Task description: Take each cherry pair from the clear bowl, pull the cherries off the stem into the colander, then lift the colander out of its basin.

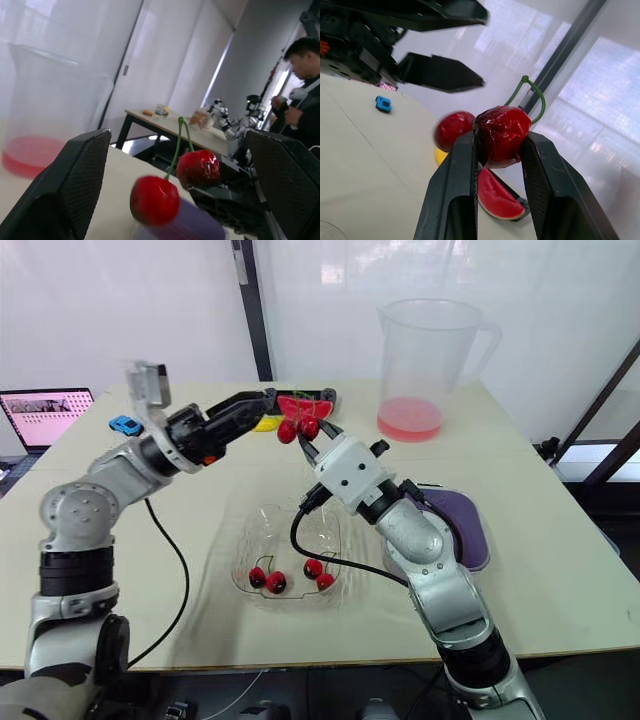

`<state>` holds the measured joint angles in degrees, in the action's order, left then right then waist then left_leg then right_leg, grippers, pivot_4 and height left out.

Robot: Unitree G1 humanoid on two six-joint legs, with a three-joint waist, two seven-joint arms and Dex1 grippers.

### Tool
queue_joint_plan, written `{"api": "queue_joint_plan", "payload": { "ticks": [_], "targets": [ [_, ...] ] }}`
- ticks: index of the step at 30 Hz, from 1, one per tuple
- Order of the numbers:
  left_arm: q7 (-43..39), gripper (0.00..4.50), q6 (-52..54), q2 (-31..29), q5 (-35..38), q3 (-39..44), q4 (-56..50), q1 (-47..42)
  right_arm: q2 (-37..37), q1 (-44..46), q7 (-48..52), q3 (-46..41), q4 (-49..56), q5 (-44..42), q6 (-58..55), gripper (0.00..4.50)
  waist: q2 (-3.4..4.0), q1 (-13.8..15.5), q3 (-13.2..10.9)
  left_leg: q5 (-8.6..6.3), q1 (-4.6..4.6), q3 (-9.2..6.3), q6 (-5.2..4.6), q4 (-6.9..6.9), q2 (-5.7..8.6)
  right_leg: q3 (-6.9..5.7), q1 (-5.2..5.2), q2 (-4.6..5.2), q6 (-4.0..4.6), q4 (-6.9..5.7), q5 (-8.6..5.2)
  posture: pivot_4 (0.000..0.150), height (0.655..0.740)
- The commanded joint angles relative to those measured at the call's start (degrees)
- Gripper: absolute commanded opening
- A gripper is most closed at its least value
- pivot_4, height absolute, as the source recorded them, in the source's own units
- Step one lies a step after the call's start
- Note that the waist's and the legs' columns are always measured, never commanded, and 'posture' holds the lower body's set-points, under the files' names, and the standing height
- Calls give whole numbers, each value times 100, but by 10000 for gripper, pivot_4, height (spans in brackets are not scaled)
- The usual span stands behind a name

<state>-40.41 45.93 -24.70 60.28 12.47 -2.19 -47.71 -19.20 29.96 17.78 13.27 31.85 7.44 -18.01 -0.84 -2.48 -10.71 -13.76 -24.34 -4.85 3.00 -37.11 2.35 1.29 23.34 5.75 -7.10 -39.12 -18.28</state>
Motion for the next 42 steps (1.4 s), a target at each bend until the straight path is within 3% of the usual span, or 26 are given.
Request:
{"api": "queue_joint_plan", "payload": {
  "ticks": [1,11,15,21,22,25,26,29,33,36,39,42],
  "targets": [
    [132,45000,-94,155,16,52,-21,-306,32,5,-37,32,150,200,280,12402,0,-1,0,0,0,0,0,0,0,0,0,0,0,0,0,1500,7400],
    [214,45000,27,429,45,29,144,-569,13,-27,144,79,83,391,550,12402,0,-3,0,0,0,0,0,0,0,0,0,-1,0,0,0,1500,7400],
    [193,33310,48,441,-52,-74,73,-543,21,-41,196,77,75,452,607,11869,0,-2,0,0,0,0,0,0,0,0,0,-1,0,0,0,1500,7400],
    [198,2989,119,504,33,6,62,-512,50,-78,238,74,60,527,648,11869,0,-2,0,0,0,0,1,-1,0,0,-1,-1,0,0,0,1500,7400],
    [191,366,124,498,40,28,73,-499,50,-82,245,63,56,525,656,11869,0,-2,0,0,0,-1,1,0,0,0,-1,-1,0,0,0,1500,7400],
    [203,366,148,504,85,83,88,-509,69,-103,254,26,49,488,643,11869,0,-2,0,0,1,-1,1,0,0,0,-1,-1,0,0,0,1500,7400],
    [190,111,153,496,78,82,87,-505,80,-113,257,18,51,469,628,14833,0,-2,0,0,1,-1,1,0,0,0,-1,-1,0,0,0,1500,7400],
    [151,0,150,479,52,79,101,-499,69,-119,283,-12,44,451,599,25474,0,0,0,0,1,0,1,-1,0,0,-1,-1,0,0,0,1500,7400],
    [77,0,-81,399,-188,59,162,-611,111,-448,536,-433,240,-282,201,44678,-1,6,1,0,1,-1,1,-1,0,0,-4,-1,0,1,0,1500,7400],
    [-209,0,-109,230,-284,4,237,-685,194,-387,1178,-1039,414,-2021,-994,44678,-1,3,1,0,1,0,1,-1,0,0,-5,-1,0,2,0,1500,7400],
    [-562,0,-15,64,-302,-83,316,-606,490,186,910,-1901,429,-3761,-2674,44678,0,-26,0,0,4,0,0,0,-8,2,-6,-7,1,2,0,1500,7400],
    [-881,0,31,-32,-342,-185,382,-576,-160,513,1290,-2578,310,-5184,-3920,44678,2,17,-1,0,8,-8,0,2,-12,-1,-8,-9,2,-1,1,1500,7400]
  ]
}}
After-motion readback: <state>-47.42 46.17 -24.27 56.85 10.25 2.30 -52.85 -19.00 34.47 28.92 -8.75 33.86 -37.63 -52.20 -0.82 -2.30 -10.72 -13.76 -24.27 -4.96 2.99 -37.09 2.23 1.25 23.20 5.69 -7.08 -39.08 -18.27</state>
